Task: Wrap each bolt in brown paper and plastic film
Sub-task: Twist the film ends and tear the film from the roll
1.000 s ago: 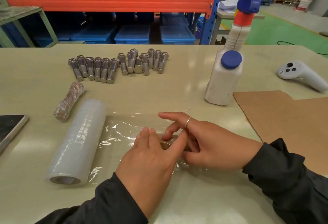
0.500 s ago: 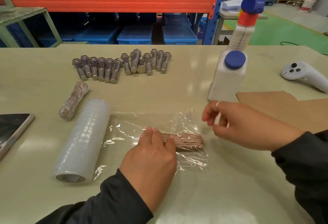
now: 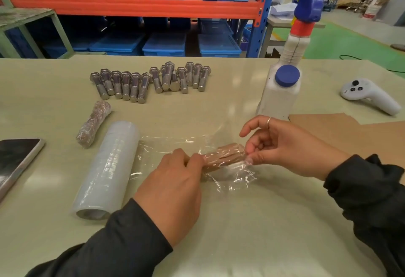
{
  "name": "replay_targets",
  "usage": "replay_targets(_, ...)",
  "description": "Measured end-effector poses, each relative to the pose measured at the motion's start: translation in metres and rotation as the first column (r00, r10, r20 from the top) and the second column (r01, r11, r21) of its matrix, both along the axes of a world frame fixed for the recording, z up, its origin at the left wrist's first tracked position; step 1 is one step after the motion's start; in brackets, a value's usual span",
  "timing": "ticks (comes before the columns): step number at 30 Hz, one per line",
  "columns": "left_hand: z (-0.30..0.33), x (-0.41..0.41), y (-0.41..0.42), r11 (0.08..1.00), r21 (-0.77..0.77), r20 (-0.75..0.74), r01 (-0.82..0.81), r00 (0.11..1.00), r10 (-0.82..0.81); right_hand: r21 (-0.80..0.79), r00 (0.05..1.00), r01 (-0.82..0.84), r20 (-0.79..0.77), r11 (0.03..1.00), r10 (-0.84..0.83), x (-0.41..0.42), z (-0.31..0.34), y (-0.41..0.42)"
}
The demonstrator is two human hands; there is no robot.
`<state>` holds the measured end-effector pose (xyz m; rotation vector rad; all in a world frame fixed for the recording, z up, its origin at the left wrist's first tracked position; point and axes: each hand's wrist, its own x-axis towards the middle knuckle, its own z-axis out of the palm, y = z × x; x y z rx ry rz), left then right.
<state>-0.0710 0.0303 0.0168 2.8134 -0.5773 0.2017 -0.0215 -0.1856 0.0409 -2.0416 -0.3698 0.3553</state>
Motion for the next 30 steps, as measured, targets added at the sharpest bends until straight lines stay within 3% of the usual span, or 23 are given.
replay_targets(3,0.000,-0.002,0.010,0.998,-0.071,0.012,-0.004,1.000,0.004,0.133,0.999,-0.017,0.046,0.991,0.011,0.000,0.006,0.012)
replay_targets(7,-0.003,-0.008,0.020,0.993,-0.099,0.017,-0.062,0.998,0.064,0.084,0.975,-0.020,0.224,0.996,0.000,0.006,0.018,0.039)
replay_targets(11,-0.006,-0.013,0.031,0.987,-0.028,-0.012,-0.157,0.988,0.156,0.033,0.944,-0.119,0.313,0.992,0.103,0.007,0.029,0.075)
replay_targets(16,-0.002,-0.017,0.041,0.961,0.087,-0.047,-0.262,0.963,0.266,-0.225,0.847,-0.225,0.436,0.948,0.304,0.010,0.042,0.121)
replay_targets(18,0.004,-0.022,0.047,0.965,0.144,-0.046,-0.220,0.972,0.229,-0.332,0.801,-0.243,0.461,0.911,0.381,0.012,0.046,0.136)
replay_targets(20,0.000,-0.028,0.058,0.976,0.089,0.060,-0.197,0.980,0.192,-0.436,0.762,-0.246,0.464,0.865,0.451,0.015,0.049,0.149)
replay_targets(25,-0.006,-0.033,0.076,0.929,-0.011,0.243,-0.370,0.900,0.361,-0.578,0.724,-0.269,0.406,0.770,0.557,0.020,0.055,0.171)
replay_targets(30,-0.007,-0.023,0.100,0.831,-0.058,0.208,-0.553,0.808,0.552,-0.680,0.707,-0.254,0.354,0.687,0.612,0.020,0.053,0.191)
